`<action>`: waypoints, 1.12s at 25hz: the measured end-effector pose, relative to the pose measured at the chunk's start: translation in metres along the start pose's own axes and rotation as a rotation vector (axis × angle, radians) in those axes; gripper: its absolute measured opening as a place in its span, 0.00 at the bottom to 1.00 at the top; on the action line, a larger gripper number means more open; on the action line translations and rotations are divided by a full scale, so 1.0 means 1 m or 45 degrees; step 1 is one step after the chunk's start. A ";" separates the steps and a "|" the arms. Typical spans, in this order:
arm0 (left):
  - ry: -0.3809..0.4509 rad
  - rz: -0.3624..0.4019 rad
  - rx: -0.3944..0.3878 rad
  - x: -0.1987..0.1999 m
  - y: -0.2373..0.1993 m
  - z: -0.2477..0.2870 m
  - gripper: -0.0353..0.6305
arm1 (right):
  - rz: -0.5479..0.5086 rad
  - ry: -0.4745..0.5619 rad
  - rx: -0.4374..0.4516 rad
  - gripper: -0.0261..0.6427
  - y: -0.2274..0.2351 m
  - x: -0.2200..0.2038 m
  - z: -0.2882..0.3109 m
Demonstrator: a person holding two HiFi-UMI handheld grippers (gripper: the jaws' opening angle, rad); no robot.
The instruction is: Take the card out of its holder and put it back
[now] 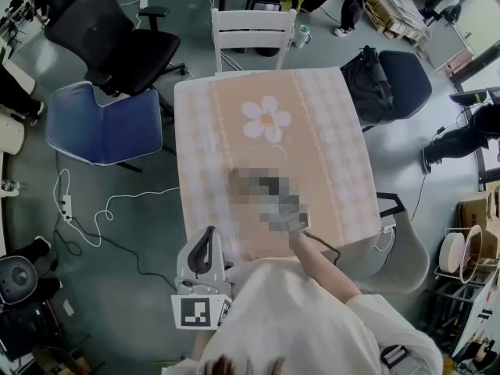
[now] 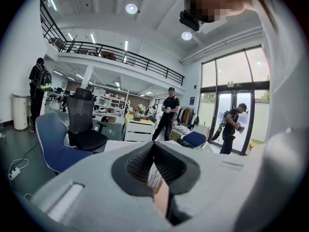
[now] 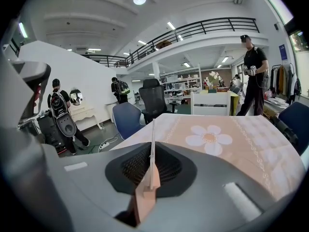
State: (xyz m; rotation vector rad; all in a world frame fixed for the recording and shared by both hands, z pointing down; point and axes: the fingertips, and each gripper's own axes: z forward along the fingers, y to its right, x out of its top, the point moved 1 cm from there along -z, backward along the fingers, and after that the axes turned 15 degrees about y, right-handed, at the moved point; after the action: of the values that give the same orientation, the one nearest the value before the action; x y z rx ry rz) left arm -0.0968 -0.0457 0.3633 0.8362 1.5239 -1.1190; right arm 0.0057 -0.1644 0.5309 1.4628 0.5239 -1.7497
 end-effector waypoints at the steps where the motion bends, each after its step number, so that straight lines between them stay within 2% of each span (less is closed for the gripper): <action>1: 0.003 0.005 -0.001 0.000 0.000 0.000 0.05 | 0.001 -0.001 0.003 0.06 -0.001 0.000 0.000; 28: 0.027 0.024 0.011 0.008 -0.001 -0.004 0.05 | 0.005 0.066 -0.012 0.06 -0.001 0.034 -0.011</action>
State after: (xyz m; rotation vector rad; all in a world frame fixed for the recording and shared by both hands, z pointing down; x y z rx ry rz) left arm -0.1009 -0.0426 0.3557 0.8687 1.5265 -1.1070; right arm 0.0102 -0.1657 0.4957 1.5051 0.5550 -1.7077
